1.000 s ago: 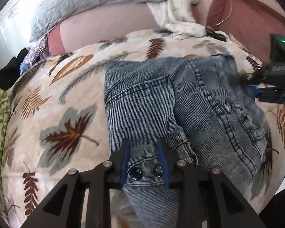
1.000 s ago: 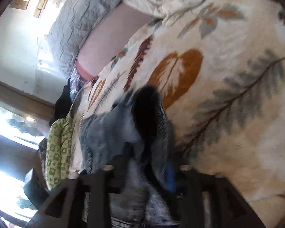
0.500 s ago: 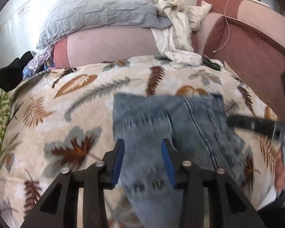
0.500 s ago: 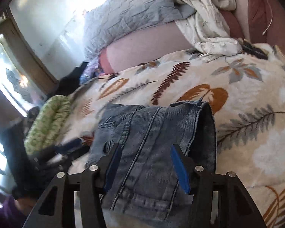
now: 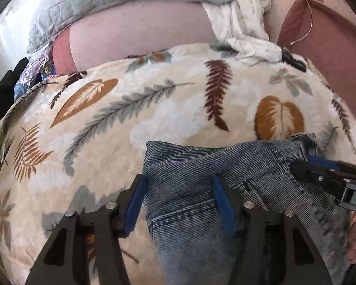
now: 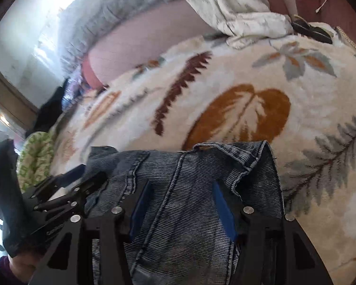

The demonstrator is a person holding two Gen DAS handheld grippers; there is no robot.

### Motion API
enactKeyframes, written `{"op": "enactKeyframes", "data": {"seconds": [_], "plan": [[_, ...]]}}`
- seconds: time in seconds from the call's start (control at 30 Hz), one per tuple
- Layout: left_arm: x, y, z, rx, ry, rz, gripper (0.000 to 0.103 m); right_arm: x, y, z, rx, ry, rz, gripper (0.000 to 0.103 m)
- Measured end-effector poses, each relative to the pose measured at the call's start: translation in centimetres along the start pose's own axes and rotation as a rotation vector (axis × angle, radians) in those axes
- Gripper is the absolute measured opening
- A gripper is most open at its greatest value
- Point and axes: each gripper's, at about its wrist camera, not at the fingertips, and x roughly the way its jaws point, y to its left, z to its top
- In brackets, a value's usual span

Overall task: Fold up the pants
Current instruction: 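Open both grippers to release the folded jeans onto the bedspread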

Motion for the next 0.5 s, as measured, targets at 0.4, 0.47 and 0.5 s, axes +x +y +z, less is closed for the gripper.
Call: {"op": "enactKeyframes", "data": {"seconds": [0.4,0.47,0.5], "plan": [[-1.1,2.2,-1.1,-0.101,0.004,-0.057,0.077,-0.4,0.2,-0.6,-0.071,-0.013,-0.017,0.064],[-3.4,2.3,-2.0,-0.086,-0.045,-0.073,0.077,-2.7,1.0,-1.5,-0.122,-0.046,-0.014,0.064],[-5.0,2.2,-2.8,-0.07,-0.076,-0.077,0.077,-3.8,1.5,-2.3,-0.166,-0.061,-0.007,0.064]]}}
